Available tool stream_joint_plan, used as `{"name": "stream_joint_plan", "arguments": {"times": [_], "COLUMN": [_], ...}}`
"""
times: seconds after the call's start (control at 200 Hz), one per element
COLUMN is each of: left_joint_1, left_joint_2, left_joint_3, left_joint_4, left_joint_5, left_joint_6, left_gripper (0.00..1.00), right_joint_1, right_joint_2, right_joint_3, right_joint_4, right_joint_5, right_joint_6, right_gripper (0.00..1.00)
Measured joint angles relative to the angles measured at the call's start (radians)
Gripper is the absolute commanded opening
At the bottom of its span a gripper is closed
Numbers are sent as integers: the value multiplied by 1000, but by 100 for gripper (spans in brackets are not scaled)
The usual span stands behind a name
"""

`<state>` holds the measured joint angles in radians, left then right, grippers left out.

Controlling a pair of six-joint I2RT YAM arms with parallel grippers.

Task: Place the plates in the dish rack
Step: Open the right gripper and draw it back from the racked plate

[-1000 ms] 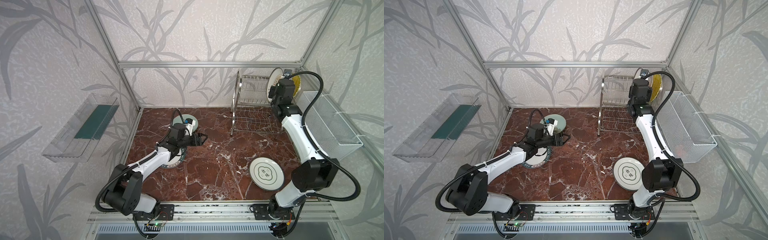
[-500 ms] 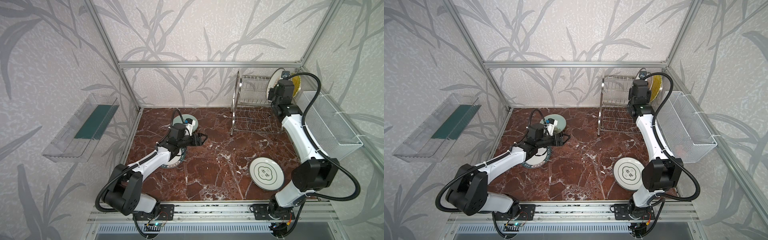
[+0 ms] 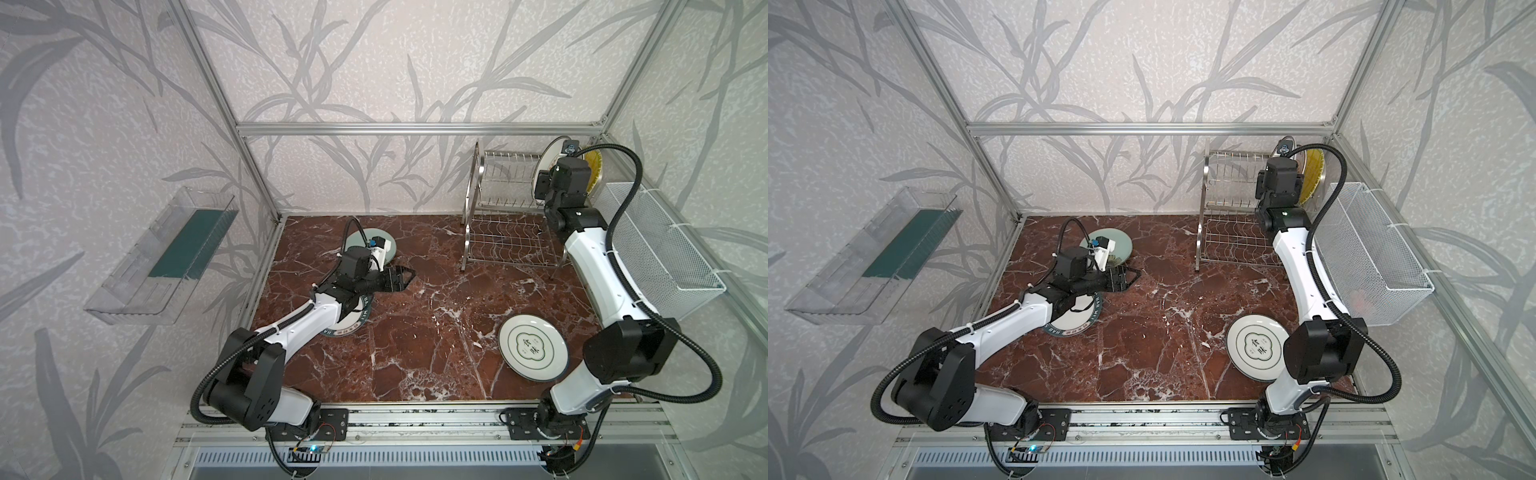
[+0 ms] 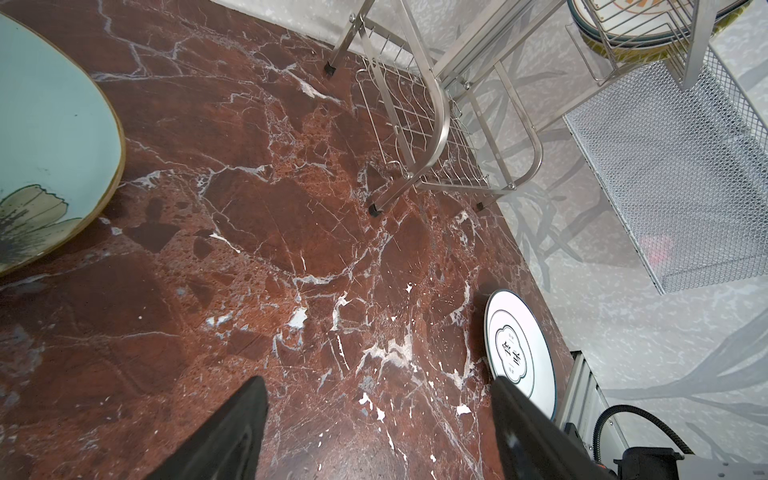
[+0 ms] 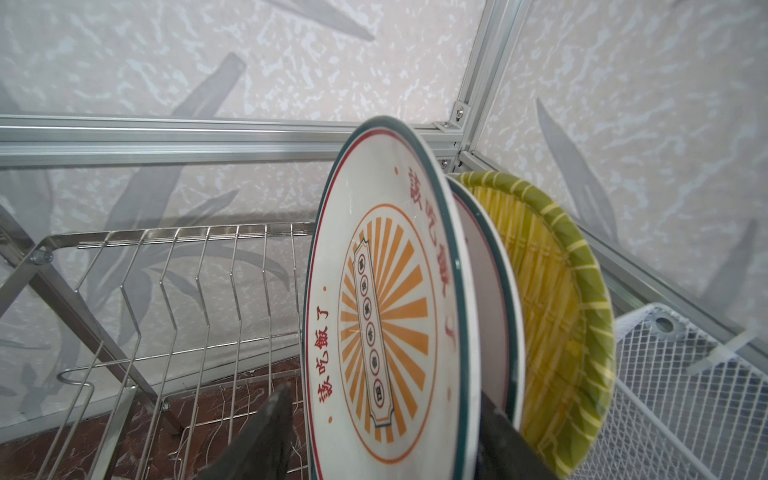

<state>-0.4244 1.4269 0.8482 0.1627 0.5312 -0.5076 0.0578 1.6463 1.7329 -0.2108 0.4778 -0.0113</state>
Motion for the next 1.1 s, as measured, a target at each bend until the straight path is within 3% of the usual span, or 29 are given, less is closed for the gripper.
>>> {"name": "stream_joint_plan", "arguments": {"times": [0.55, 0.595, 0.635, 1.1], "left_joint_1": [5, 8, 10, 39], "left_joint_2": [0, 0, 0, -9], "left_joint_3": [2, 2, 2, 13], "left_joint_4": [-39, -42, -45, -105], "left_joint_5": [-44, -50, -54, -115], "left_joint_6": [0, -1, -1, 4], "left_gripper": [83, 83, 83, 83], "right_joint_1": [0, 0, 0, 2], "right_joint_2": [-210, -231, -247, -334], "right_joint_3": [-65, -87, -107, -335], "right_joint_4": [28, 38, 49, 119], "right_joint_5": [-130, -144, -157, -311], "right_joint_6": [52, 53, 51, 61], "right_gripper": [73, 83, 87, 87]}}
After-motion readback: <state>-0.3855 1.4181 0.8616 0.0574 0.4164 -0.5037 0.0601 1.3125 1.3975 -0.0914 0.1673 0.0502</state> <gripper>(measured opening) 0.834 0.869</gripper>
